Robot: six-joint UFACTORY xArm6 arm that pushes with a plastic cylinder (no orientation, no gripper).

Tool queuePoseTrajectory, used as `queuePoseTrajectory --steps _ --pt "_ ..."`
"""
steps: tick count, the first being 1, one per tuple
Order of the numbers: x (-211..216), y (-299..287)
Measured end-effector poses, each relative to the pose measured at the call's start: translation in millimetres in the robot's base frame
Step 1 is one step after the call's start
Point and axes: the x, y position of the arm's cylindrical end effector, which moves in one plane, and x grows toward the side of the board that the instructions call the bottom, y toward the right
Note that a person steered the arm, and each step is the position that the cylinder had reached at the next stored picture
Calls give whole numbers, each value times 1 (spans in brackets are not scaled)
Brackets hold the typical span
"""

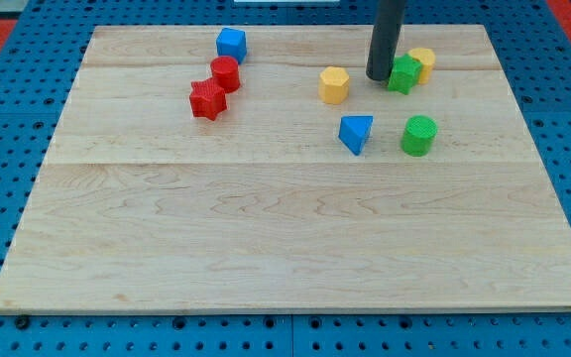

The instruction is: Push the green star closer to the green circle

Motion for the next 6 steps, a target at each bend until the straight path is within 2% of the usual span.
queuePoseTrajectory --steps 1,2,4,6 --pt "-35 0" --pt "-38 14" --pt "24 37" --pt "28 83"
